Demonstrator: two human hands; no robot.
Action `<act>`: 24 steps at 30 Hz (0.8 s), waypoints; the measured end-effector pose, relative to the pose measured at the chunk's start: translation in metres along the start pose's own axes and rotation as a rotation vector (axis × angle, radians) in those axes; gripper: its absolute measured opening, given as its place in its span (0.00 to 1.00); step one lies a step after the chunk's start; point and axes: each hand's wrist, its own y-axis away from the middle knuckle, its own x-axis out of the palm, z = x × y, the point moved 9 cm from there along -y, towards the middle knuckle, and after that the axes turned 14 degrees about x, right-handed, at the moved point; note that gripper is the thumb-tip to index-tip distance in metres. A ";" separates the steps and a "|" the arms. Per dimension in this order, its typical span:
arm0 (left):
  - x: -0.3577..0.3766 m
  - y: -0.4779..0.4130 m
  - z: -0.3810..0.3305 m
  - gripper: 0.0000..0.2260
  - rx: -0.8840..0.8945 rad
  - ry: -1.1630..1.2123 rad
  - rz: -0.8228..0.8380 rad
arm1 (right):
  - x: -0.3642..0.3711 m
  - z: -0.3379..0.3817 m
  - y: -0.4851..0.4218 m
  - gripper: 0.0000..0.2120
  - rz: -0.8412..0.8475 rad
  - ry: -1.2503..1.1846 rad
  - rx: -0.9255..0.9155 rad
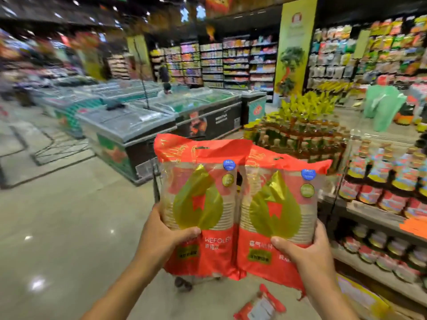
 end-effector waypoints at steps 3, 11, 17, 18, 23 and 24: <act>-0.058 0.029 0.007 0.42 -0.039 -0.060 -0.134 | 0.053 -0.017 0.006 0.35 0.140 0.009 0.035; -0.167 0.075 0.027 0.37 -0.096 -0.119 -0.362 | 0.165 -0.028 0.033 0.39 0.370 0.064 0.080; -0.232 0.063 0.056 0.40 -0.105 -0.078 -0.418 | 0.245 -0.022 0.043 0.37 0.406 0.082 0.039; -0.246 0.057 0.063 0.39 -0.105 -0.078 -0.417 | 0.261 -0.022 0.046 0.36 0.411 0.086 0.031; -0.321 0.029 0.089 0.38 -0.096 -0.073 -0.418 | 0.346 -0.024 0.057 0.37 0.405 0.095 -0.015; -0.336 0.024 0.093 0.37 -0.093 -0.077 -0.418 | 0.364 -0.024 0.060 0.37 0.410 0.103 -0.023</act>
